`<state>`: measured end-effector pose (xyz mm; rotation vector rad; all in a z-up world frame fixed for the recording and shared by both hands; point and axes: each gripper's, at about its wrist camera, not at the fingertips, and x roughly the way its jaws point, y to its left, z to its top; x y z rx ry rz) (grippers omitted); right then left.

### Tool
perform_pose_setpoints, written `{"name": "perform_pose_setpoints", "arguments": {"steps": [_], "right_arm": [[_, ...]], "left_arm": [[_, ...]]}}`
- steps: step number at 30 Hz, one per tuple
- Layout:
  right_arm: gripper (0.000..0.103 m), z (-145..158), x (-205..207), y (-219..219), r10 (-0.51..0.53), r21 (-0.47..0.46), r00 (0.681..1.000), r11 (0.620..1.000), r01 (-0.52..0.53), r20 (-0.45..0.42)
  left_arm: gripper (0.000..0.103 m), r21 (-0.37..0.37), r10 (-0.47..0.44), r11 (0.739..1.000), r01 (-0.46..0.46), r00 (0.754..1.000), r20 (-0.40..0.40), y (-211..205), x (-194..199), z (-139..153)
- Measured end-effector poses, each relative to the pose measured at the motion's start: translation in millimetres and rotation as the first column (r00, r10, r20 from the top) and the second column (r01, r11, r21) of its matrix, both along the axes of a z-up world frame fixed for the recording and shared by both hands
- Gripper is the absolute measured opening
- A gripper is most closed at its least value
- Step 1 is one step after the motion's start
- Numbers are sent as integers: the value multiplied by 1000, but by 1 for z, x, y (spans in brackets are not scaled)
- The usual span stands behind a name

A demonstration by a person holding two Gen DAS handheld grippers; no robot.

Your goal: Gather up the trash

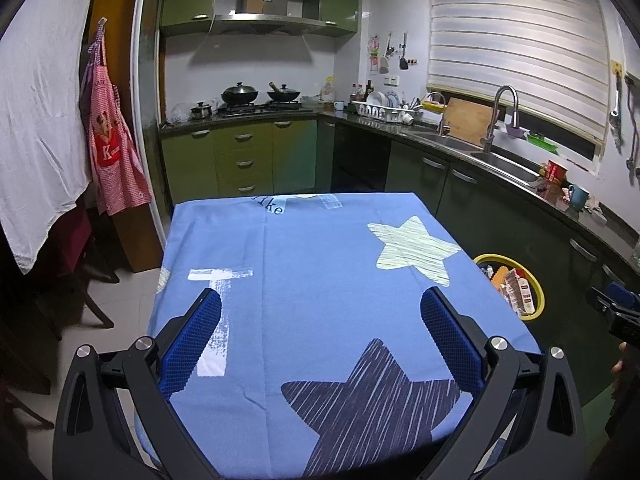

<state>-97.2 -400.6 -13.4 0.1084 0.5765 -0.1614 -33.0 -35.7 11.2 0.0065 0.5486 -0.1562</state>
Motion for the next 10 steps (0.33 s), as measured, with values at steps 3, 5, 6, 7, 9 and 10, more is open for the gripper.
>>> {"name": "perform_pose_setpoints", "arguments": {"steps": [3, 5, 6, 7, 9, 10], "right_arm": [[97, -1, 1, 0, 0, 1, 1000, 1000, 0, -1], [97, -2, 3, 0, 1, 2, 1000, 1000, -1, -3], [97, -3, 3, 1, 1, 3, 1000, 1000, -1, -4], [97, -2, 3, 0, 1, 2, 1000, 1000, -1, -4], [97, -4, 4, 0, 3, 2, 1000, 1000, -3, -7], [97, -5, 5, 0, 4, 3, 1000, 1000, -4, -8]], "left_arm": [[98, 19, 6, 1000, -6, 1000, 3, -2, -1, -1], [98, 11, 12, 1000, -12, 1000, -7, -1, 1, -1], [98, 8, 12, 1000, -12, 1000, -7, -1, 2, -1], [98, 9, 17, 1000, -16, 1000, -10, 0, 3, -2], [98, 12, 21, 1000, -21, 1000, -12, 1, 4, -2], [98, 14, 26, 1000, -26, 1000, -12, 1, 4, -2]]}}
